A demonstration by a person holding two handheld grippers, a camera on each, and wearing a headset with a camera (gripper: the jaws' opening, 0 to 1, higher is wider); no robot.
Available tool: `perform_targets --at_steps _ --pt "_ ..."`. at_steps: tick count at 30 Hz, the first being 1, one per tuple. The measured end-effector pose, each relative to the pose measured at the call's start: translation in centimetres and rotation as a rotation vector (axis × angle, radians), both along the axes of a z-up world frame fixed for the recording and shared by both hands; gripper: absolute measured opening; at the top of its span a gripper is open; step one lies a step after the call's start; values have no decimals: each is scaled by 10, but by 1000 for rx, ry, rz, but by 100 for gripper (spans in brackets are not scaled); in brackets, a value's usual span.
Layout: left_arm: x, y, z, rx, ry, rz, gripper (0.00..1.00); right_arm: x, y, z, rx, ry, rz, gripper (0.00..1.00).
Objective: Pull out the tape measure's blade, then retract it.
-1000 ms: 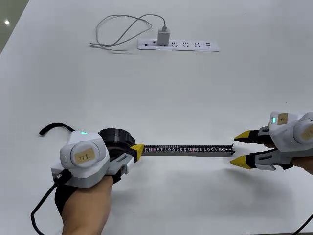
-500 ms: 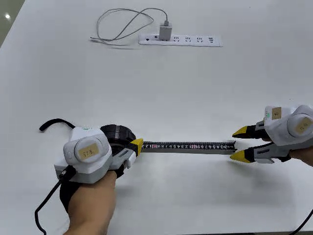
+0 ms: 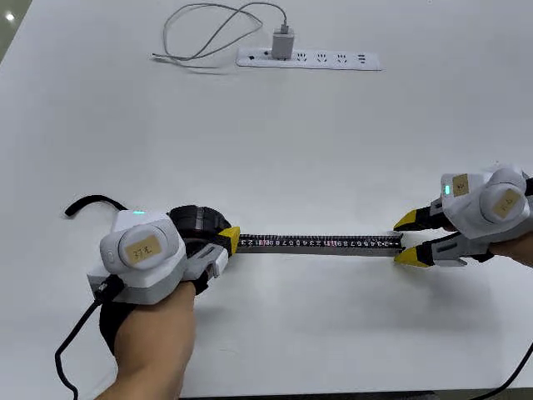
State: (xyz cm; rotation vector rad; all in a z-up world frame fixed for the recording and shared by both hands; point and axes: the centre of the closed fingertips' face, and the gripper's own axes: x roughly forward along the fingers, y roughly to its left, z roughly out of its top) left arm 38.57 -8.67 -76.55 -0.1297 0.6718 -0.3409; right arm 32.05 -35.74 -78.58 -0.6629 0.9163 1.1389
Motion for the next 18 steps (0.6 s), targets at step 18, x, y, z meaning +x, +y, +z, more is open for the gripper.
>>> perform_targets --at_steps 18 --pt "0 0 0 3 -6 4 63 2 1 -5 -32 0 80 12"
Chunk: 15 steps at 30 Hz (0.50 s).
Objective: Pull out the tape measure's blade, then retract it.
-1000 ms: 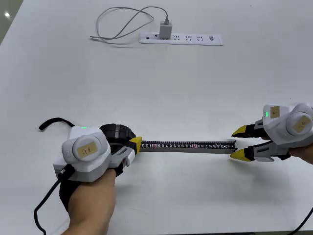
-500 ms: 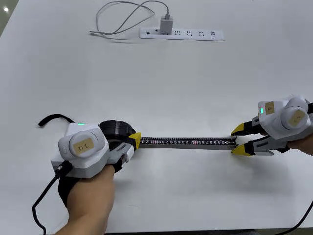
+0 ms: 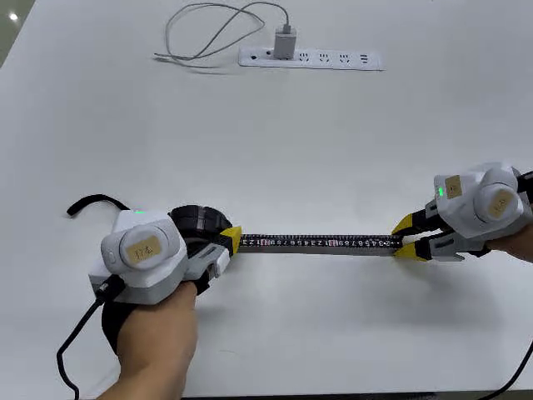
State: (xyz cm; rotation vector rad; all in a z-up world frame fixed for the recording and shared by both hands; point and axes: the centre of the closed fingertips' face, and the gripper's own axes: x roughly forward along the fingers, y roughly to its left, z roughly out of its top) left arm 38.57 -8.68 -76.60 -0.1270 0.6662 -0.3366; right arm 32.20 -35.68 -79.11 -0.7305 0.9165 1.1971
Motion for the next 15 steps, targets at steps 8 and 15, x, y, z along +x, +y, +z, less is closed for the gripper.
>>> perform_targets --at_steps 8,15 --pt "0 0 0 4 3 3 62 1 0 0 5 -3 -5 12" --pt "-1 1 3 0 0 3 62 1 1 0 17 -4 -13 11"
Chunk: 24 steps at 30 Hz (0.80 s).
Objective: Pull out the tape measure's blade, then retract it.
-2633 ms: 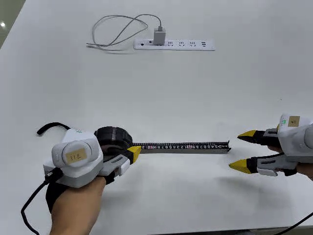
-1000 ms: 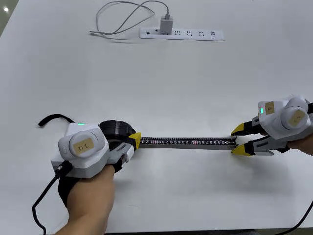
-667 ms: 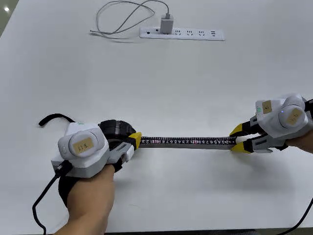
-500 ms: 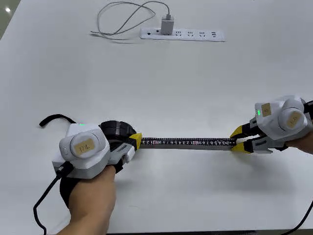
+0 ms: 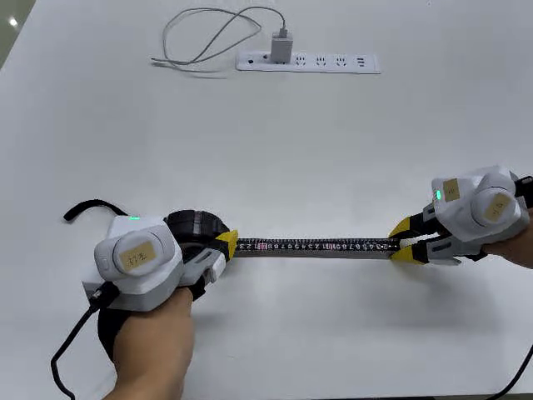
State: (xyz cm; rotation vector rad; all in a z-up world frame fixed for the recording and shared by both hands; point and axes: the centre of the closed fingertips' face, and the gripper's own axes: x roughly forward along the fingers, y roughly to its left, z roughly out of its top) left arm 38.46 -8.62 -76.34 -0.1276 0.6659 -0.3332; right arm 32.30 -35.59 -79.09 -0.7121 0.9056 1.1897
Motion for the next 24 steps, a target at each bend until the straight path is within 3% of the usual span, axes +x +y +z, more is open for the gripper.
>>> perform_targets --at_steps 15,24 --pt "0 1 1 2 0 -9 59 0 0 0 -7 -10 9 11" --pt "-1 0 1 -3 21 -23 57 0 0 1 -5 -18 6 10"
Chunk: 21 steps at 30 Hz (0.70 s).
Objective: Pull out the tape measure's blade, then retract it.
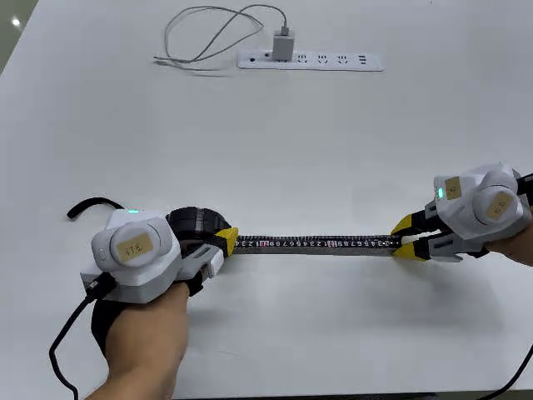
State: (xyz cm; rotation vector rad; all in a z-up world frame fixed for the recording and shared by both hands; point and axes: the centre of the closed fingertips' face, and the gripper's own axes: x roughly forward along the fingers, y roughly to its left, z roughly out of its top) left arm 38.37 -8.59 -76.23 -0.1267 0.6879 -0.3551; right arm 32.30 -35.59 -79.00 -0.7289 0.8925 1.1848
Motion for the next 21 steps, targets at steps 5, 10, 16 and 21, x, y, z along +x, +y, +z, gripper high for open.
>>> perform_targets --at_steps 5,10,16,21 --pt "0 0 0 -1 0 0 57 0 0 0 -4 -3 3 10" --pt "-1 0 0 -9 -1 -2 57 3 2 3 -2 -17 4 10" --pt "-1 0 -1 -16 1 -3 57 4 5 5 1 -23 7 10" --pt "-1 1 -1 -28 5 1 57 7 12 7 9 -27 10 10"
